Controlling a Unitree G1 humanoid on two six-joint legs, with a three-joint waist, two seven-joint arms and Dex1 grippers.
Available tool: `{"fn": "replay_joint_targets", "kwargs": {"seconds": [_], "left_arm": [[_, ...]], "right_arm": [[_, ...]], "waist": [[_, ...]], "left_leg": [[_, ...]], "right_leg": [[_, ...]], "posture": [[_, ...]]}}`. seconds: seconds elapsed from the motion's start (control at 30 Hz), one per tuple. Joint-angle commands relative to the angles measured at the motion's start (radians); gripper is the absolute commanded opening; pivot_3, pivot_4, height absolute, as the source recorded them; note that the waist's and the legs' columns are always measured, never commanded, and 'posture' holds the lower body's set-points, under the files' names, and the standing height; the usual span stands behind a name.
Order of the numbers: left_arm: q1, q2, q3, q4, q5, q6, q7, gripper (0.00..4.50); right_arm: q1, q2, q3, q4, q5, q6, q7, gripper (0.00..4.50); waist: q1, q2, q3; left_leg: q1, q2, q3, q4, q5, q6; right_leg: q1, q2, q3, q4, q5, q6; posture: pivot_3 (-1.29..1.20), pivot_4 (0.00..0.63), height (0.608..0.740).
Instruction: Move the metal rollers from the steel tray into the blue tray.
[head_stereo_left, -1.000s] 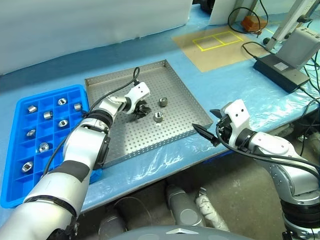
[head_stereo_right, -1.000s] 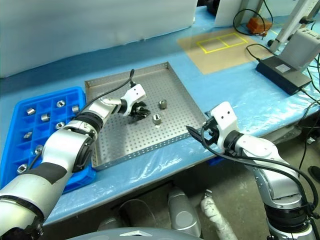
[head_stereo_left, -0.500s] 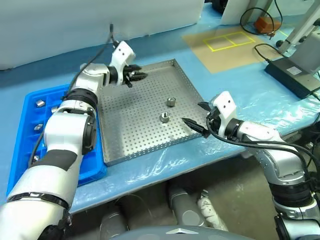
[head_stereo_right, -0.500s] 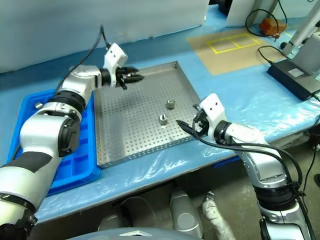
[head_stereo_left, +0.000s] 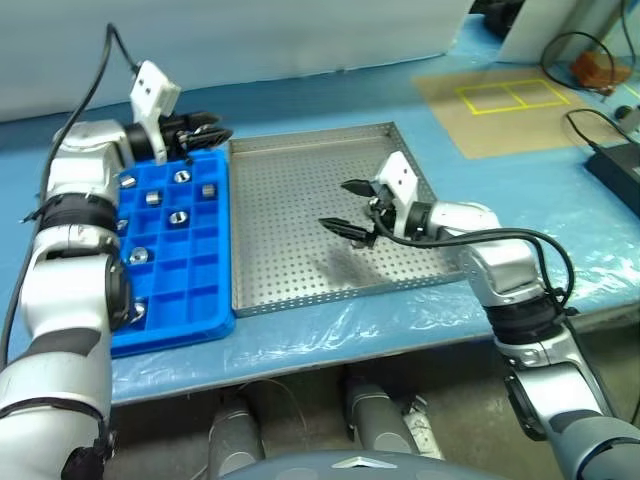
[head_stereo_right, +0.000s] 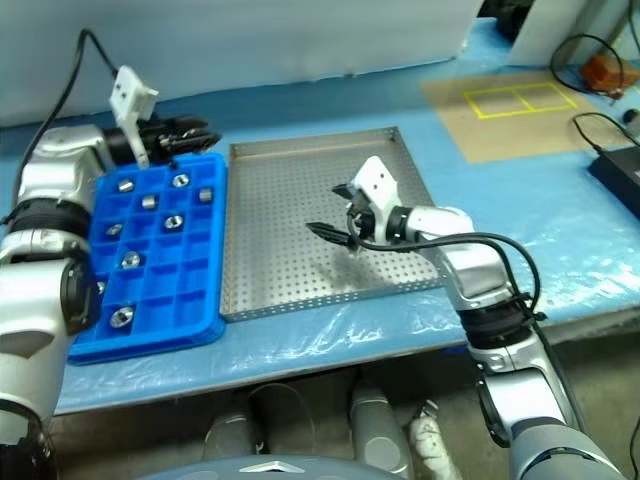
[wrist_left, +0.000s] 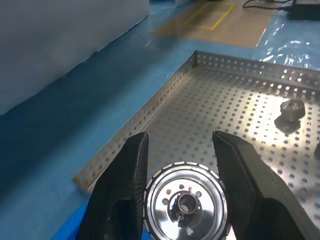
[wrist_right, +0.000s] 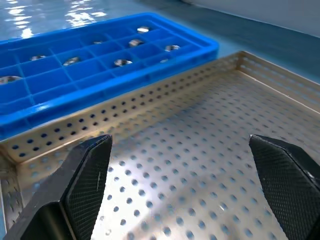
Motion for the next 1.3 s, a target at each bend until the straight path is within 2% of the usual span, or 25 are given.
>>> {"fn": "replay_joint_targets", "kwargs": {"seconds": [0.03, 0.13, 0.23, 0.37, 0.5, 0.8, 0.97, 1.3], "left_arm": [[0.173, 0.089, 0.09, -0.393, -0.128, 0.201, 0.009, 1.7], [0.343, 0.123, 0.169, -0.599, -0.206, 0.322, 0.059, 1.7], [0.51, 0.12, 0.222, -0.728, -0.234, 0.36, 0.123, 1.7], [0.614, 0.086, 0.237, -0.825, -0.278, 0.419, 0.215, 1.7], [0.57, 0.043, 0.201, -0.803, -0.288, 0.451, 0.308, 1.7], [0.469, 0.01, 0.052, -0.635, -0.263, 0.377, 0.273, 1.7], [0.471, 0.015, 0.006, -0.574, -0.258, 0.356, 0.247, 1.7], [0.576, 0.017, -0.064, -0.611, -0.258, 0.36, 0.194, 1.7]], "right_arm": [[-0.081, 0.048, 0.037, 0.096, -0.028, -0.099, 0.078, 4.5], [-0.128, 0.092, 0.057, 0.189, -0.052, -0.157, 0.119, 4.5], [-0.164, 0.137, 0.064, 0.268, -0.067, -0.201, 0.148, 4.5], [-0.188, 0.175, 0.062, 0.32, -0.079, -0.235, 0.18, 4.5], [-0.197, 0.19, 0.053, 0.333, -0.086, -0.241, 0.199, 4.5], [-0.135, 0.153, 0.032, 0.24, -0.089, -0.191, 0.177, 4.5], [-0.081, 0.126, 0.017, 0.168, -0.086, -0.149, 0.144, 4.5], [-0.03, 0.106, 0.0, 0.107, -0.087, -0.101, 0.102, 4.5]], "waist": [[0.036, 0.0, 0.0], [0.093, 0.0, 0.0], [0.126, 0.0, 0.0], [0.16, -0.001, 0.0], [0.165, -0.001, 0.0], [0.149, -0.002, -0.001], [0.132, -0.003, -0.001], [0.106, -0.003, -0.001]], "left_leg": [[-0.003, 0.0, 0.0, 0.0, 0.001, -0.001], [-0.007, 0.004, -0.001, 0.0, 0.002, -0.004], [-0.006, 0.003, -0.001, -0.001, 0.002, -0.011], [-0.006, 0.003, -0.001, 0.0, 0.005, -0.016], [-0.005, 0.005, -0.002, 0.0, 0.01, -0.023], [-0.001, 0.005, -0.003, -0.003, 0.015, -0.03], [-0.007, 0.005, -0.003, -0.003, 0.015, -0.026], [-0.005, 0.005, -0.003, -0.005, 0.015, -0.026]], "right_leg": [[-0.005, 0.0, -0.002, 0.007, -0.002, -0.003], [-0.01, 0.0, -0.01, 0.012, -0.003, -0.004], [-0.01, -0.002, -0.012, 0.013, -0.006, -0.009], [-0.009, -0.002, -0.014, 0.017, -0.006, -0.009], [-0.01, -0.003, -0.016, 0.024, -0.006, -0.008], [-0.012, -0.001, -0.012, 0.028, -0.006, -0.008], [-0.018, 0.0, -0.012, 0.027, -0.005, -0.006], [-0.018, 0.0, -0.011, 0.027, -0.006, -0.008]], "posture": [[-0.06, 0.15, 0.74], [0.01, 0.15, 0.74], [0.04, 0.15, 0.74], [0.07, 0.15, 0.74], [0.06, 0.15, 0.74], [-0.06, 0.15, 0.74], [-0.1, 0.15, 0.74], [-0.14, 0.15, 0.74]]}}
